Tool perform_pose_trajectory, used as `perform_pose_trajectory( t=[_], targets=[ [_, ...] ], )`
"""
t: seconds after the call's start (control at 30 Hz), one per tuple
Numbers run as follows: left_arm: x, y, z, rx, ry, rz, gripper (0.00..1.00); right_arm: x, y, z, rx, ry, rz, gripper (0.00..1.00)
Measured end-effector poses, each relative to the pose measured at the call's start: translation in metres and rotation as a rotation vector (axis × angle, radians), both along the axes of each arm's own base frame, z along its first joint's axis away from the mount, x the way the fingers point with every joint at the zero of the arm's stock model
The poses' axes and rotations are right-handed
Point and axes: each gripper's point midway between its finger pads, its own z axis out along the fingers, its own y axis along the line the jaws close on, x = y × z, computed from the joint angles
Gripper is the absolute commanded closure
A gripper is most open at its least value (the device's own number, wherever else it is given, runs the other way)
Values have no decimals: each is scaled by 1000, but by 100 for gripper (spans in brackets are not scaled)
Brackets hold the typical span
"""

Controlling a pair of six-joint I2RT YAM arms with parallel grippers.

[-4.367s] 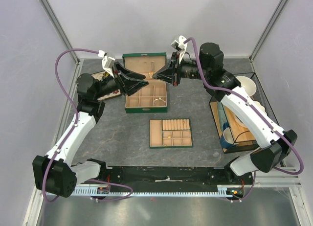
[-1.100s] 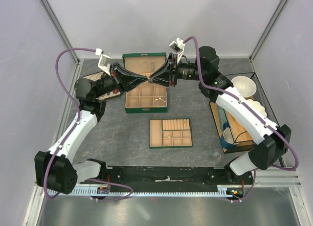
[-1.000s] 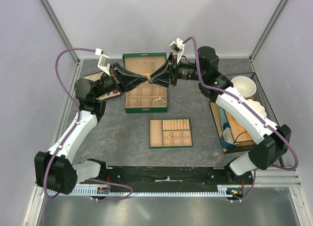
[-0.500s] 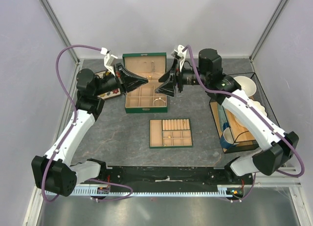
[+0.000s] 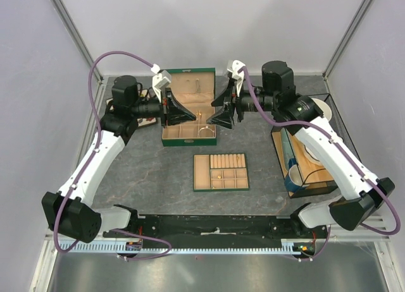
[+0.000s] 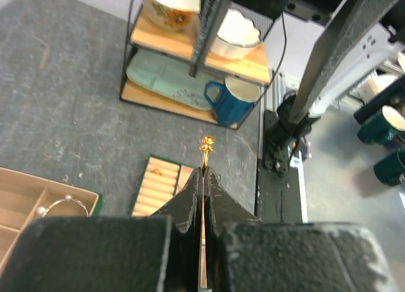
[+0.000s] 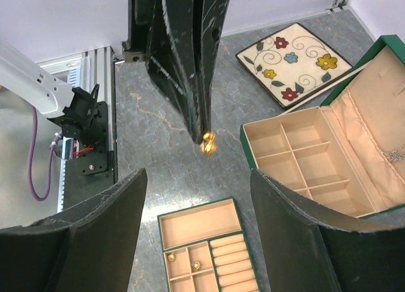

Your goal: Organize the mixed jewelry

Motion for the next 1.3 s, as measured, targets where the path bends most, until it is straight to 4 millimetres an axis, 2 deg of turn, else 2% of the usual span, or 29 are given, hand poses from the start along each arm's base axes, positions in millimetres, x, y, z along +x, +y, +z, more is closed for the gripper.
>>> perform_pose_trajectory(
  t=[0.13,0.43,0.57,0.8,1.07,1.3],
  targets=[
    [-10,-8,-11,53,17,-53,98,6,4,-6,-16,10,1,29],
    [-25,-12,-18,132,16,-100,98,12,18,-41,-104,66,-11,34],
    [-25,-11,-23,166,20,-96,98,10,18,-44,-118,72,-8,39],
    [-26,-12,-34,217,34,-95,98,8,19,-42,-122,64,1,54],
    [-28,-14,-38,244,42,-102,98,2,21,-46,-135,67,18,56],
    [-28,-14,-41,257,39,-104,98,-1,22,-60,-177,94,40,55]
  ],
)
